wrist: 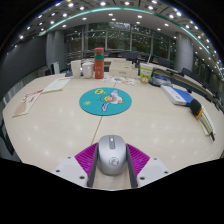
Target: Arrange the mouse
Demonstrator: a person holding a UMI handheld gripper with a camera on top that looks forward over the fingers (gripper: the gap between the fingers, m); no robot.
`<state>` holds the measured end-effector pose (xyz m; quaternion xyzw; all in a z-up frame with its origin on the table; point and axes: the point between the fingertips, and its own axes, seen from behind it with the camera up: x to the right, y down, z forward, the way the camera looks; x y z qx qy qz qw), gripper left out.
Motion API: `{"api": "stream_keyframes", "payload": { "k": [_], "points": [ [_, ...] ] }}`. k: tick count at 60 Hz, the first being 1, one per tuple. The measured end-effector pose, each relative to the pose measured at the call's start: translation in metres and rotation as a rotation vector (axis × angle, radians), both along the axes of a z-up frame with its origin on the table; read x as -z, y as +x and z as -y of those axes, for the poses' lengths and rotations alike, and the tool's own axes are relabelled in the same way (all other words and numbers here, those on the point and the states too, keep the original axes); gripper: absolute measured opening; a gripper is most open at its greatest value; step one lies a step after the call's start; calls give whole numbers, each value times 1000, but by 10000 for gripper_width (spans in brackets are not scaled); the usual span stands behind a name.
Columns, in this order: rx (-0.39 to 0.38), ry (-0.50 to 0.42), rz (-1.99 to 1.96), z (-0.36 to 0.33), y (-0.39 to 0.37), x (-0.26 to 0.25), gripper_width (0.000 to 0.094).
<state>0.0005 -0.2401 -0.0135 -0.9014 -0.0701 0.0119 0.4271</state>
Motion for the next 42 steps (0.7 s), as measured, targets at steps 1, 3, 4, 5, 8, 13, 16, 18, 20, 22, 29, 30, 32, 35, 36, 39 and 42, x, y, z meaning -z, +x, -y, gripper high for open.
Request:
{"api": "stream_keyframes", "payload": {
  "k": [1,3,4,5,8,13,16,18,20,22,29,30,32,35,36,39,42],
  "points": [
    [-2,1,5,0,0,0,491],
    [-8,4,6,0,-1,0,479],
    [-9,6,5,-1,-2,0,474],
    [-11,6,5,-1,-2,0,466],
    [-12,5,4,-1,-1,0,441],
    [-2,-10,-9,0,-2,0,396],
    [18,-10,-46,0,-3,-7,388],
    [31,5,-62,-3,-1,-18,380],
    [38,25,-67,-4,0,-32,380],
    [42,54,-80,-8,-1,-51,380],
    [69,178,-115,-36,1,-128,379],
    [74,197,-116,-41,2,-139,379],
    [82,232,-115,-53,4,-159,379],
    [95,275,-110,-76,5,-186,379],
    [97,287,-111,-83,5,-193,378],
    [106,315,-115,-106,3,-206,378],
    [108,324,-106,-131,-2,-211,377]
  ]
}}
